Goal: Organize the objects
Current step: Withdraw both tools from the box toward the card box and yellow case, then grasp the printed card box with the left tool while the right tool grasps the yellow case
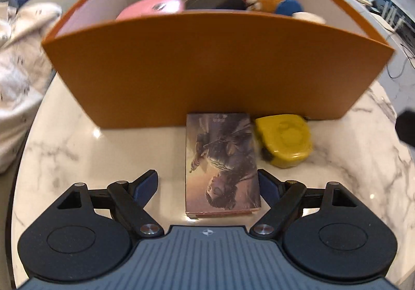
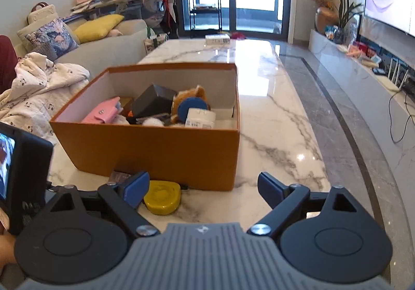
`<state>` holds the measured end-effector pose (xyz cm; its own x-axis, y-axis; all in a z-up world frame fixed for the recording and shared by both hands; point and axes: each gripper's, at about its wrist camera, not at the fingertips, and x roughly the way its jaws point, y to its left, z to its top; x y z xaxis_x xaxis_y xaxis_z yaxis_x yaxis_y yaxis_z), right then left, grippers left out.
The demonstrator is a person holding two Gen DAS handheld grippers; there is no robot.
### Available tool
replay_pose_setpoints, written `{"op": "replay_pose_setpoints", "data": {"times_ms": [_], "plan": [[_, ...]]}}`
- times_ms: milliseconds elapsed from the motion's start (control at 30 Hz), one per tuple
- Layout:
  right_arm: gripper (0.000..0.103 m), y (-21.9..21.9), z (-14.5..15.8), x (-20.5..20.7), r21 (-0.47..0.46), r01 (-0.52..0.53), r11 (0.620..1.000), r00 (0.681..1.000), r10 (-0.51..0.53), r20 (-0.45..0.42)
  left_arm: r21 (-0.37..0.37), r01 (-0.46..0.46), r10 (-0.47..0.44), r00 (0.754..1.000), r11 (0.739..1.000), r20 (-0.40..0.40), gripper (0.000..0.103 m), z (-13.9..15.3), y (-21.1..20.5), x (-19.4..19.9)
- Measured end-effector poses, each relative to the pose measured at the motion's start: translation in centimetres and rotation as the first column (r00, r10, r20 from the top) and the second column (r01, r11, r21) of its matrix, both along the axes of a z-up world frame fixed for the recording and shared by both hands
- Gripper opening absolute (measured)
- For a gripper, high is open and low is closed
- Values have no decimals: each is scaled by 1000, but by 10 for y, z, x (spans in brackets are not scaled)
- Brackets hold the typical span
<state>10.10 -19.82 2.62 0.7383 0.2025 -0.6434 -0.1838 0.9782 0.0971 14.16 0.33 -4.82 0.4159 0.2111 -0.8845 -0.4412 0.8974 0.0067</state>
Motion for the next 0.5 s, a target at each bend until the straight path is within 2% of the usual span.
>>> {"op": "replay_pose_setpoints", "data": {"times_ms": [133, 200, 267, 367, 500], "plan": [[89, 10, -23, 18, -23, 7, 1000, 995, -9, -103, 35, -46, 46, 999, 998, -5, 95, -2, 17, -2], [89, 17, -36, 26, -25, 13, 1000, 990, -16, -141, 13, -47, 47, 999, 999, 4, 95, -2, 24, -1], [83, 24, -50, 34, -18, 22, 1000, 985, -25, -173, 4, -40, 40, 999, 999, 13, 95, -2, 30, 0], [75, 34, -69, 46, -16, 33, 999, 978, -35, -207, 24, -54, 55, 998, 998, -11, 95, -3, 34, 3], [75, 46, -73, 57, 22, 31, 999, 980, -26, -196, 17, -64, 64, 998, 998, -21, 95, -3, 41, 0]]}}
